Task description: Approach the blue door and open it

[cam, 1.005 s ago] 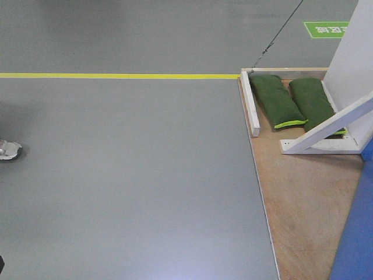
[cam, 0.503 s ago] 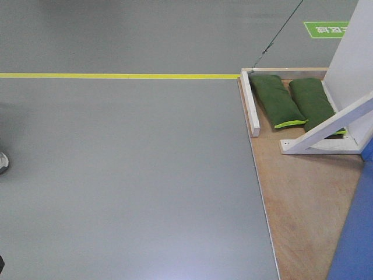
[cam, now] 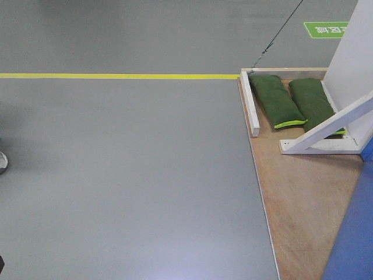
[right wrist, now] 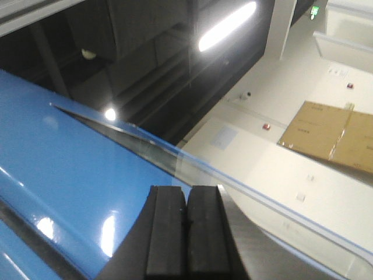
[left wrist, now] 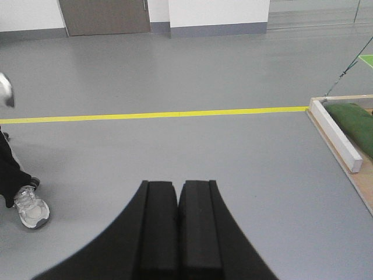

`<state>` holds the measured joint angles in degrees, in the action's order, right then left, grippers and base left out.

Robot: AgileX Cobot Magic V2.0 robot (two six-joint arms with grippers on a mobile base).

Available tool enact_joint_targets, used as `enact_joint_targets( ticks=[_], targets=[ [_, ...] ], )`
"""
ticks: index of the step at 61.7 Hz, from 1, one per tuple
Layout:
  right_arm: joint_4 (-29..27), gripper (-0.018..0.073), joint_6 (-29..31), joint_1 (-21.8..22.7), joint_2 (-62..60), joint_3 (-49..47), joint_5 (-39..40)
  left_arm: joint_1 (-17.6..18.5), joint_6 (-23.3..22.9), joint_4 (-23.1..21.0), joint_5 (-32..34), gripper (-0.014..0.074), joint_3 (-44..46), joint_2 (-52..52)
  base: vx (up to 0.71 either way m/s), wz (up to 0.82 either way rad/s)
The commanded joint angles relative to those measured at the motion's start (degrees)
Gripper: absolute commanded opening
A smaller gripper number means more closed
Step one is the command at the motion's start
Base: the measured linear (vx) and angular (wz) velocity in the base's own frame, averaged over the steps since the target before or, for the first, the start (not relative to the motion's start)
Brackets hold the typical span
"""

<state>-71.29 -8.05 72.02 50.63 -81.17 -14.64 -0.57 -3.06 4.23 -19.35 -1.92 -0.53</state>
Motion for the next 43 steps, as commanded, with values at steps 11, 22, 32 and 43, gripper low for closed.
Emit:
enact_joint_targets(
  ticks=[11, 22, 32, 43],
  targets=[
    [-1.15, -0.0004, 0.02, -0.17, -0.45, -1.36, -19.7, 0.29, -0.23, 0.05, 4.76, 0.0071, 2.0, -1.08, 0.0, 0.0],
    [-1.15, -0.0004, 0.02, -0.17, -0.45, -1.36, -28.2, 0.29, -0.23, 0.05, 4.76, 0.0071, 2.0, -1.08, 0.0, 0.0],
    [-1.15, -0.0004, 0.02, -0.68, -0.45, -1.36, -34.68, 0.29, -0.23, 0.05, 4.76, 0.0071, 2.0, -1.08, 0.0, 0.0],
    [0.72, -0.0004, 0.02, -8.68, 1.28, -1.36, -35.76, 0.29, -0.23, 0.05, 4.76, 0.0071, 2.0, -1.08, 0.0, 0.0]
  ],
)
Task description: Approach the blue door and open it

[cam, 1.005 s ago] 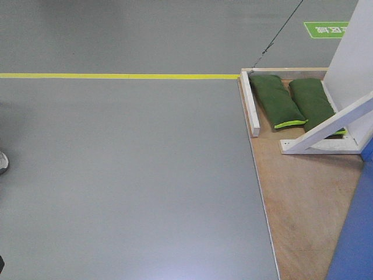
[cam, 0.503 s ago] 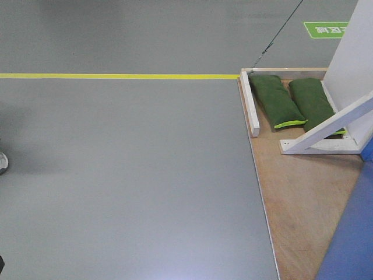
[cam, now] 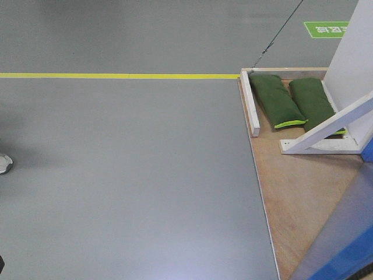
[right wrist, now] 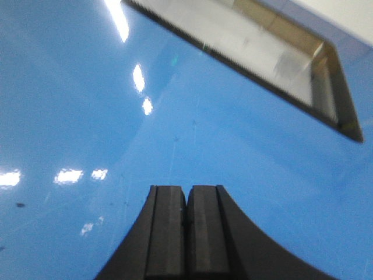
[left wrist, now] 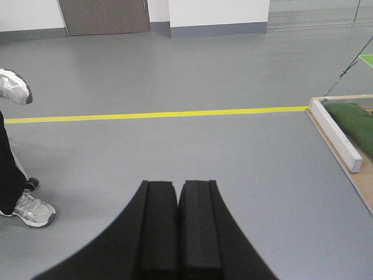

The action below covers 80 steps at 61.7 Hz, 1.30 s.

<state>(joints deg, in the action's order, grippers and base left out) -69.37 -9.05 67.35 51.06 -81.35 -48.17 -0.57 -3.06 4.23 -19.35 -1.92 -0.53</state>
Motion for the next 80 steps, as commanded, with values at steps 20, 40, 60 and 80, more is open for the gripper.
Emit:
enact_joint_targets(
  ticks=[20, 40, 60, 80],
  targets=[
    [8.3, -0.0004, 1.03, -22.25, 6.79, -1.18, -0.42, 0.29, -0.23, 0.05, 4.76, 0.0071, 2.0, -1.08, 0.0, 0.0],
    [10.69, -0.0004, 1.03, -30.39, 14.58, -1.18, 2.54, 0.29, -0.23, 0.05, 4.76, 0.0071, 2.0, -1.08, 0.0, 0.0],
    [10.0, -0.0004, 1.03, -34.48, 18.95, -1.18, 2.64, 0.29, -0.23, 0.05, 4.76, 0.0071, 2.0, -1.08, 0.0, 0.0],
    [9.85, -0.0004, 1.03, -43.23, 21.1, -1.18, 2.44, 0.29, -0.23, 0.05, 4.76, 0.0071, 2.0, -1.08, 0.0, 0.0]
  ],
)
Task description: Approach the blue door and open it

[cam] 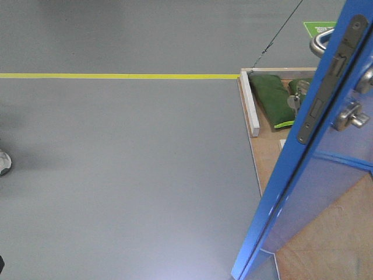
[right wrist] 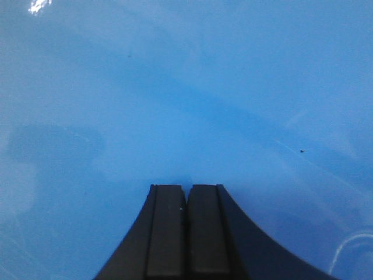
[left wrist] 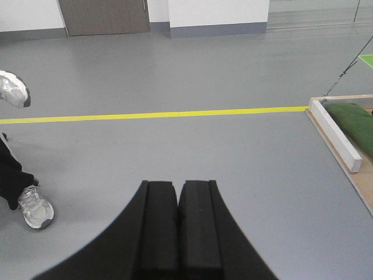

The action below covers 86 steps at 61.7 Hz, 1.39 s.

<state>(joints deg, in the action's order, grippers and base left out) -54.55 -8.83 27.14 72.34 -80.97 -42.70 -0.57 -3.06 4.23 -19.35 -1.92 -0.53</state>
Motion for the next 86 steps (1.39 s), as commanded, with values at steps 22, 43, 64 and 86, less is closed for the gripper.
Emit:
enact_joint_targets(
  ticks=[22, 43, 64, 86],
  targets=[
    [-4.97, -0.0004, 0.81, -3.22, -0.19, -1.56, -3.16, 0.29, -0.23, 0.05, 4.76, 0.0071, 2.0, -1.08, 0.0, 0.0],
    [-4.97, -0.0004, 0.81, -3.22, -0.19, -1.56, -3.16, 0.29, -0.23, 0.05, 4.76, 0.0071, 2.0, -1.08, 0.0, 0.0],
    [-4.97, -0.0004, 0.81, -3.22, -0.19, -1.56, -3.16, 0.29, -0.23, 0.05, 4.76, 0.0071, 2.0, -1.08, 0.0, 0.0],
    [-4.9, -0.0004, 0.81, -3.22, -0.19, -1.56, -3.22, 0.24, -0.23, 0.05, 4.76, 0.0071, 2.0, -1.09, 0.02, 0.03]
  ],
)
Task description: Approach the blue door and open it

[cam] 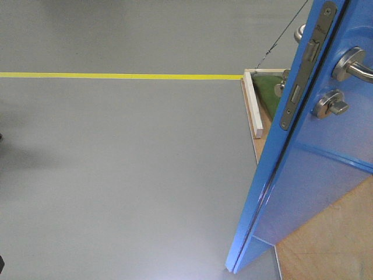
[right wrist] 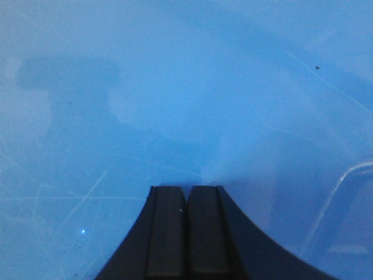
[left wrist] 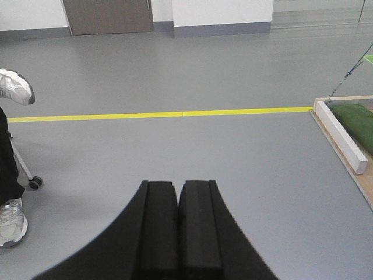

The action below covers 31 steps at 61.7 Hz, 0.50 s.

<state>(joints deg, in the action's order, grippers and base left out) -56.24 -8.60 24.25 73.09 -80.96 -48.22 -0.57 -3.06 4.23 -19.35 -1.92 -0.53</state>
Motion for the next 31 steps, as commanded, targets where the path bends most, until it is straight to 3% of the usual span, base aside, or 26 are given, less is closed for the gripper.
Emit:
enact_joint_targets(
  ticks=[1, 31],
  targets=[
    [-3.22, -0.0004, 0.57, -0.33, -0.94, -1.56, 2.29, 0.24, -0.23, 0.05, 4.76, 0.0071, 2.0, -1.09, 0.03, 0.06],
    [-3.22, -0.0004, 0.57, -0.33, -0.94, -1.56, 2.29, 0.24, -0.23, 0.05, 4.76, 0.0071, 2.0, -1.09, 0.07, 0.09]
  ],
)
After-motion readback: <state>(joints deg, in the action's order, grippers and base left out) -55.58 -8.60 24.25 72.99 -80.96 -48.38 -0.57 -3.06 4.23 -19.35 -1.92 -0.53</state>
